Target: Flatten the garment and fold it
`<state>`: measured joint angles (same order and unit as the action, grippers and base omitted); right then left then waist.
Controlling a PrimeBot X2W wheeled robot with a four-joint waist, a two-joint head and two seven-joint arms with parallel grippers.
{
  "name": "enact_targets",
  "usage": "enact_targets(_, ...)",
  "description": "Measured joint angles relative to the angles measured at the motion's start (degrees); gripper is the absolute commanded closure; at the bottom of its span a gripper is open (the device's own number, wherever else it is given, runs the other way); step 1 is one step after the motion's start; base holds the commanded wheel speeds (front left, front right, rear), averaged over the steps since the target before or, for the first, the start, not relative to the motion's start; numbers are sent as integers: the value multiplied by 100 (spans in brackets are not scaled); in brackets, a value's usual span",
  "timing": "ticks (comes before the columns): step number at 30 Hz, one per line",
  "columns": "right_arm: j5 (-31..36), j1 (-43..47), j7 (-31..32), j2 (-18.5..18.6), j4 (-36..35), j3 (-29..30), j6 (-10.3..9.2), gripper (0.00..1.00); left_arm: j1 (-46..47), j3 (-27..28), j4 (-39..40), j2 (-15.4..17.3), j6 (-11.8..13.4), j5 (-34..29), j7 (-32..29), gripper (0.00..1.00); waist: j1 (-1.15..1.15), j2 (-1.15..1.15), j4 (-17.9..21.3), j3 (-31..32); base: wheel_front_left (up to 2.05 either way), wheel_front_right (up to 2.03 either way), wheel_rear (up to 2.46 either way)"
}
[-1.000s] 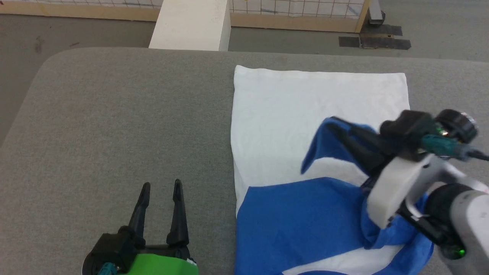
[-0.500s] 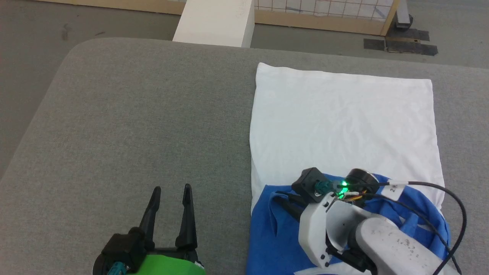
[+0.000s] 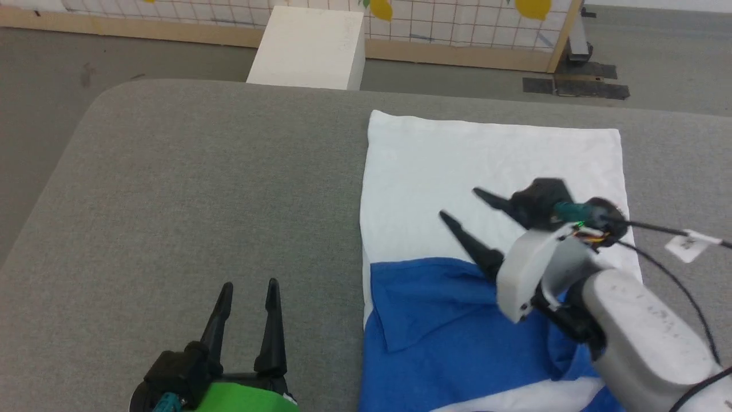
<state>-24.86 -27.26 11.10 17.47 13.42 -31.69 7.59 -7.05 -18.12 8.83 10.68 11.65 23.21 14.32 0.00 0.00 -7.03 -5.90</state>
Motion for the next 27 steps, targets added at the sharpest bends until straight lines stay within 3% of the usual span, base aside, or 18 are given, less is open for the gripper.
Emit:
enact_targets(7, 388, 627, -2, 255, -1044, 1891, 0, 0, -5, 20, 163, 49, 26, -4, -36, 0, 0, 0, 322, 40, 0, 0, 0)
enact_targets(11, 787, 1358, -9, 82, -1636, 3092, -1, 0, 1, 10, 254, 69, 34, -66, -43, 0, 0, 0, 459, -2, 0, 0, 0)
enact_targets(14, 1091, 1921, -60, -246, -2011, 3800, -2, 0, 2, 20, 298, 71, 52, -135, -18, 0, 0, 0, 520, -51, 0, 0, 0)
enact_targets(21, 1614, 3007, -268, -1060, -2440, 4369, -1, 0, -24, -20, 226, 103, 103, -409, 9, 0, 0, 0, 599, -141, 0, 0, 0)
enact_targets(27, 1690, 3215, -365, -1252, -2575, 4384, -1, 0, 1, 16, 218, 77, 93, -442, 22, 0, 0, 0, 627, -258, 0, 0, 0)
